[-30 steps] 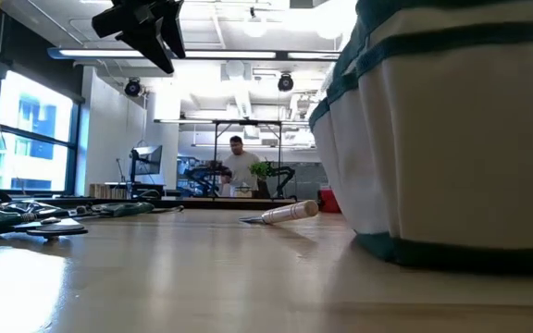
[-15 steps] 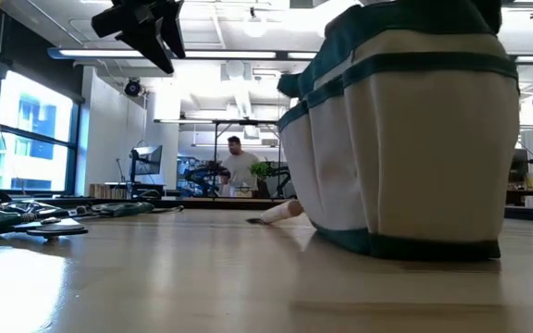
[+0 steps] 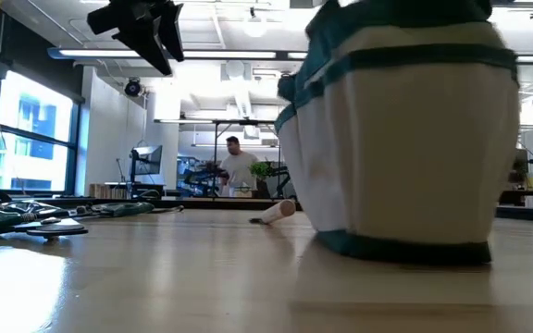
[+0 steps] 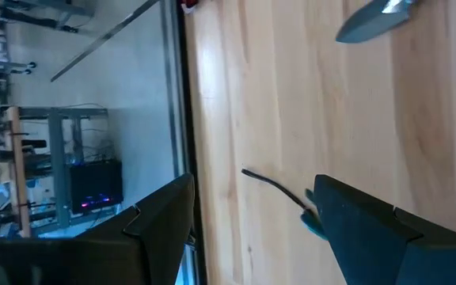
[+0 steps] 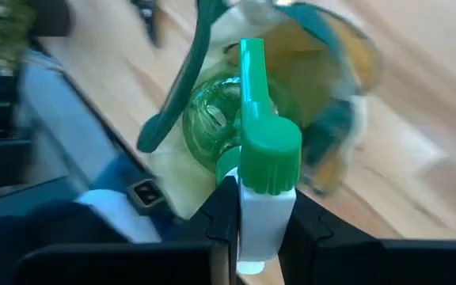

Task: Pick & Place Garden tools in Gardening bag
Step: Put the green spray bottle into the green gardening bag

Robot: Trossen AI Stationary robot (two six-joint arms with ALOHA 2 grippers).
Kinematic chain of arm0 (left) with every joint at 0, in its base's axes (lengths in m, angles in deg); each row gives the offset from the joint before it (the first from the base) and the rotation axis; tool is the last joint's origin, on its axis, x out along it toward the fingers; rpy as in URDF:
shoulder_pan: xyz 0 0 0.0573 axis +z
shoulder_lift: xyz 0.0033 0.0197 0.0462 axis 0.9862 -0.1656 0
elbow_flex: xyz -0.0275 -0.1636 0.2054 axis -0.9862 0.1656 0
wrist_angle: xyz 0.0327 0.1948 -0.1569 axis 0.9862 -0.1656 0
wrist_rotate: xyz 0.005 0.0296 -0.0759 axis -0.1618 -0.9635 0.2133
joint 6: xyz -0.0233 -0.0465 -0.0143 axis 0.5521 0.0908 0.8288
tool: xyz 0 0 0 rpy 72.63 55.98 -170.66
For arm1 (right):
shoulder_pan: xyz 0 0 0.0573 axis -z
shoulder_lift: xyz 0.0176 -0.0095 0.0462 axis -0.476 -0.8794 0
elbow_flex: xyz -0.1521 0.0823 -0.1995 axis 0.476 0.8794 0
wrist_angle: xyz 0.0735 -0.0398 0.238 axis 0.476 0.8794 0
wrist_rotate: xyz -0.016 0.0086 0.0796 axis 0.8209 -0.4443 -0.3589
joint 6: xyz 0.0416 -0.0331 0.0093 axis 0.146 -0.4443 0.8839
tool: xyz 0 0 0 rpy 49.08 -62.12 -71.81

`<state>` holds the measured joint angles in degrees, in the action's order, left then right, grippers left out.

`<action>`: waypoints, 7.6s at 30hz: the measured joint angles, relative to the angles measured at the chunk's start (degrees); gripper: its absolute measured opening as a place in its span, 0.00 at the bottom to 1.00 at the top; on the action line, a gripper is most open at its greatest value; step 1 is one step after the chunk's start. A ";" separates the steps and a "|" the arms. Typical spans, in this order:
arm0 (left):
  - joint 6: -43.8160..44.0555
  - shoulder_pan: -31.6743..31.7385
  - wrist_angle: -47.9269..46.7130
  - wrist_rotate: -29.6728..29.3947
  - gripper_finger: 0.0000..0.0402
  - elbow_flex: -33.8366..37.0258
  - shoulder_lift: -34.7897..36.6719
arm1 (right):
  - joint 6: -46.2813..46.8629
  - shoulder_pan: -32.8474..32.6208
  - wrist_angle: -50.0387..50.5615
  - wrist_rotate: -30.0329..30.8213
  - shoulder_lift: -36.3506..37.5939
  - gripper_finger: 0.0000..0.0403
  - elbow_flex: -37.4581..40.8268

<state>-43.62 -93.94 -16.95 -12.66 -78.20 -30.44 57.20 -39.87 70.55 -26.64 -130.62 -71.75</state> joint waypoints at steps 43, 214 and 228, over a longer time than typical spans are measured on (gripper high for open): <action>0.85 0.00 0.05 3.35 0.63 0.01 0.00 | -6.62 3.85 17.84 1.95 -12.67 0.12 -10.48; 4.16 -0.02 -0.37 8.05 0.63 0.01 0.02 | -6.73 -0.02 14.33 12.91 -13.28 0.01 -8.43; 4.35 -0.02 -0.32 8.07 0.63 0.01 0.02 | -4.77 -2.69 11.84 9.12 -15.53 0.01 -8.38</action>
<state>-39.27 -93.96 -17.27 -4.59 -78.19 -30.42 52.44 -42.56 82.38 -17.52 -146.16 -80.13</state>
